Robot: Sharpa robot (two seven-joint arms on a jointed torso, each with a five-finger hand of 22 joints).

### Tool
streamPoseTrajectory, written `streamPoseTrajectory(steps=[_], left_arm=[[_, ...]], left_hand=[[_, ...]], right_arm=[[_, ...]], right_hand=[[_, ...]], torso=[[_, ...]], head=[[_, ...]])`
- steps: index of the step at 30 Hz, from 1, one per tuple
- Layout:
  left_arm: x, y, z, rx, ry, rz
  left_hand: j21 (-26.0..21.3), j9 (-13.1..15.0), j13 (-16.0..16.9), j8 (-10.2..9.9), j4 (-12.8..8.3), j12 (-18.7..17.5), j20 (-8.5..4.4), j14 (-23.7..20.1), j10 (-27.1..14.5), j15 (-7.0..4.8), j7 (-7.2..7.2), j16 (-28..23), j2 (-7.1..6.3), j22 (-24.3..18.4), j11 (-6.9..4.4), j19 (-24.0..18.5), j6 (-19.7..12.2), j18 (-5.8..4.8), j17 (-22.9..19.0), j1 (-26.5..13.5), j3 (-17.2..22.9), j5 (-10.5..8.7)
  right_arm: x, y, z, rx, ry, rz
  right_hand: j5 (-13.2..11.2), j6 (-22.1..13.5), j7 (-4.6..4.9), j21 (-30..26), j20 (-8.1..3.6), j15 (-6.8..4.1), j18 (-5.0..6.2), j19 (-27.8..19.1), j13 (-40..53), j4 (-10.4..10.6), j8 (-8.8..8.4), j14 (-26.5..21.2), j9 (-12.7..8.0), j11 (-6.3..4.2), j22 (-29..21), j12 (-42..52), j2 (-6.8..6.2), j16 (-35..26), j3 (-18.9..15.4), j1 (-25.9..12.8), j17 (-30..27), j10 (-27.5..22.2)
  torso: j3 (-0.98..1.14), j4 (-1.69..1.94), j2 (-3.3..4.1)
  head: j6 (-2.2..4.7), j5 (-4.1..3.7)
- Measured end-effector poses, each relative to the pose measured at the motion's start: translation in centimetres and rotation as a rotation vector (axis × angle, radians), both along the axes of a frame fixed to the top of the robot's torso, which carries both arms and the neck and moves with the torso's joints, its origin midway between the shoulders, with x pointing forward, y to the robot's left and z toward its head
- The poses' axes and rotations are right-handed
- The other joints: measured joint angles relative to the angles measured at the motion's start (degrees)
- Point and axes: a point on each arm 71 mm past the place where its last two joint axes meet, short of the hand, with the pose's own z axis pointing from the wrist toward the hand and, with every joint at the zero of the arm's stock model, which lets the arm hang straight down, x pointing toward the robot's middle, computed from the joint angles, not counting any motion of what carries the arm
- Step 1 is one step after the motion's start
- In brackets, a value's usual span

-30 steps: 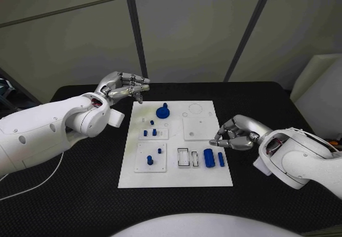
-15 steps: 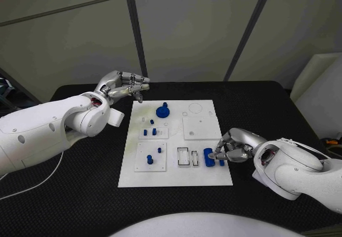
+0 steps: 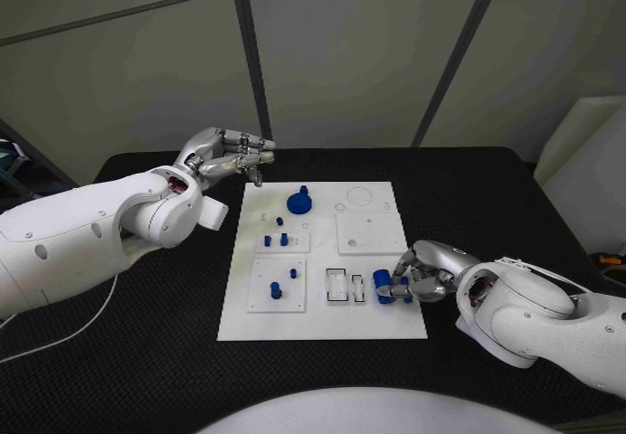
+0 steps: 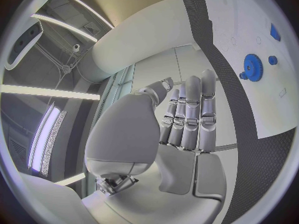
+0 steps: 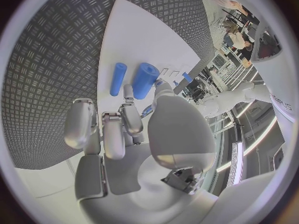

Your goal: Assemble the parts on the task board

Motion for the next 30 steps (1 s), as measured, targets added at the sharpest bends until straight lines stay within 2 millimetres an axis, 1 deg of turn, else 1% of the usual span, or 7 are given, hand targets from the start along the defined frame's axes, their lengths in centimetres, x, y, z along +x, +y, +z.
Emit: streamPoseTrajectory(steps=[10,11,16,19,22,26,30], left_arm=[[0.0,0.1,0.0,0.001,0.000,0.001],[0.0,0.1,0.0,0.001,0.000,0.001],[0.0,0.1,0.0,0.000,0.000,0.000],[0.0,0.1,0.0,0.000,0.000,0.000],[0.0,0.1,0.0,0.000,0.000,-0.001],[0.0,0.1,0.0,0.000,0.001,-0.001],[0.0,0.1,0.0,0.000,0.001,-0.001]], left_hand=[[0.00,0.00,0.05,0.00,0.00,0.00,0.00,0.00,0.01,0.00,0.00,0.00,0.00,-0.05,0.01,0.00,0.00,0.00,0.00,0.00,0.00,0.00],[0.00,0.00,0.05,0.00,0.00,0.00,0.00,0.00,0.01,0.00,0.00,0.00,0.00,-0.04,0.01,0.00,0.00,0.00,0.00,0.00,0.00,0.00],[0.00,0.00,0.05,0.00,0.00,0.00,0.00,0.00,0.01,0.00,0.00,0.00,0.00,-0.04,0.01,0.00,0.00,0.00,0.00,0.00,0.00,0.00],[0.00,0.00,0.05,0.00,0.00,0.00,0.00,0.00,0.07,0.00,0.00,0.00,0.00,-0.04,0.07,0.00,0.00,0.00,0.00,0.00,0.00,0.00],[0.00,0.00,0.05,0.00,0.00,0.00,0.00,0.00,0.07,0.00,0.00,0.00,0.00,-0.04,0.07,0.00,0.00,0.00,0.01,0.00,0.00,0.00],[0.00,0.00,0.04,0.00,0.00,0.00,0.00,0.00,0.07,0.00,0.00,0.00,0.00,-0.04,0.07,0.00,0.00,0.00,0.01,0.00,0.00,0.00],[0.00,0.00,0.04,0.00,0.00,0.00,0.00,0.00,0.08,0.00,0.00,0.00,0.00,-0.04,0.07,0.00,0.00,0.00,0.01,0.00,0.00,0.00]], right_arm=[[0.4,1.0,-0.7,-0.001,-0.001,0.010],[0.4,1.1,-0.7,0.000,-0.001,0.010],[0.6,1.4,-0.8,0.007,-0.006,0.010],[0.6,1.4,-0.9,0.010,-0.008,0.007],[0.5,1.4,-0.9,0.017,-0.011,0.003],[0.2,0.9,-0.8,0.030,-0.015,-0.015],[-0.1,0.2,-0.7,0.049,-0.016,-0.042]], right_hand=[[0.31,-0.15,-0.20,0.24,0.00,0.00,0.04,0.00,0.76,-0.10,0.81,0.00,0.95,0.00,0.39,0.00,0.26,0.23,-0.10,-0.21,0.00,0.00],[0.69,-0.13,-0.22,0.31,0.00,0.01,0.04,0.00,0.85,-0.16,0.98,0.00,1.18,0.00,0.46,0.00,0.71,0.23,-0.16,0.25,-0.01,0.00],[1.82,-0.71,-0.30,0.65,-0.13,0.01,0.05,0.12,1.27,-0.16,1.33,0.00,1.53,-0.21,0.71,0.11,1.32,0.45,-0.16,0.86,-0.01,0.21],[2.68,-0.72,-0.30,0.65,-0.16,0.01,0.04,0.28,1.65,-0.26,1.78,0.00,1.86,-0.21,0.92,0.29,1.69,0.45,-0.39,1.23,-0.01,0.21],[4.12,-0.92,-0.25,0.91,-0.02,0.01,0.04,0.42,2.24,-0.22,2.35,0.00,2.36,-0.52,1.15,0.66,2.25,0.62,-0.43,1.80,-0.01,0.52],[6.23,-0.71,-0.95,0.91,-0.22,0.01,0.04,0.62,2.76,-0.21,3.10,0.00,3.08,-0.62,1.21,0.66,3.48,0.65,-0.44,3.03,-0.01,1.04],[7.66,-0.46,-1.20,1.20,-0.42,-0.33,0.04,0.82,3.14,-0.21,3.48,-0.07,3.66,-0.92,1.56,0.67,3.79,0.65,-0.44,3.33,-0.02,1.34]], torso=[[0.00,0.00,0.02],[0.00,0.00,0.01],[0.00,0.02,-0.02],[-0.01,0.02,-0.05],[-0.02,0.02,-0.05],[0.00,0.01,-0.08],[-0.01,0.01,-0.08]], head=[[-0.26,0.15],[-0.28,0.18],[-0.30,0.23],[-0.30,0.23],[-0.30,0.23],[-0.25,0.38],[-0.18,0.30]])
